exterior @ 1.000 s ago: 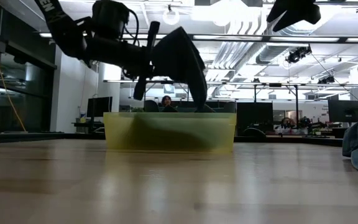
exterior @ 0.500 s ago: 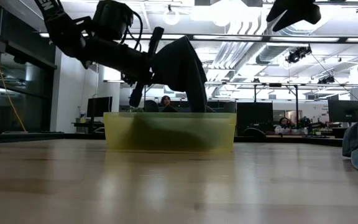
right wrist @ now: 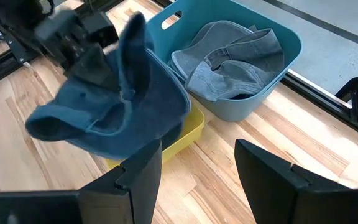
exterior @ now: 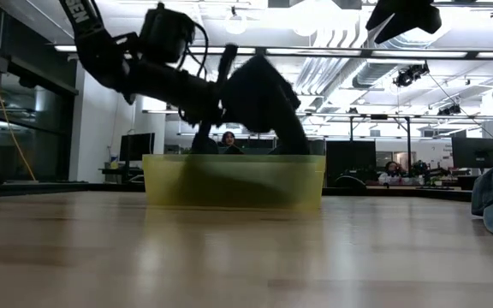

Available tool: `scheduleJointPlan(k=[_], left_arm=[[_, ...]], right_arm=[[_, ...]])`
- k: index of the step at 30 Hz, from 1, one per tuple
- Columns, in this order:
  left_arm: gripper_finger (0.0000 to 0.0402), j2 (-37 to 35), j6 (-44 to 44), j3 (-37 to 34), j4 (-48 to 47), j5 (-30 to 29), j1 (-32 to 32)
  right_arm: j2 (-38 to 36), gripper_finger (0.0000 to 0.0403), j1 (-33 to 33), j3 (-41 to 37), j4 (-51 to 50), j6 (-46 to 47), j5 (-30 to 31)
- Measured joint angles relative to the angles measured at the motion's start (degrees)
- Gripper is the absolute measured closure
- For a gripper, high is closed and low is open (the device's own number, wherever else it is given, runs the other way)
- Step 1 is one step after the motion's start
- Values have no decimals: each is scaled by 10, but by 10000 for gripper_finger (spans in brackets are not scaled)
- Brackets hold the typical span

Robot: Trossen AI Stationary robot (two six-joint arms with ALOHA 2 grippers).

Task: Pick & Place hat
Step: Put the left blue cap into the yellow bin

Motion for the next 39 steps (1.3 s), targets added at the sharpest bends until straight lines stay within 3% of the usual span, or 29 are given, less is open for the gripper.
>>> scheduleJointPlan(k=[4,11,17,21,32,39], left_arm=[[402,34,-11,6,6,4,0],[401,34,-10,7,-28,12,0],[387,34,42,7,-34,27,0],[347,34,55,7,-32,28,1],[177,33,85,7,-32,52,2],[145,33,85,21,-34,132,30]], right_arm=[[0,206,0,0,0,2,-1],[0,205,0,0,-1,5,-4],[0,206,0,0,-3,5,-5],[0,205,0,0,-5,5,-10],[0,206,0,0,-11,6,-24],[0,205,0,0,-11,6,-31]])
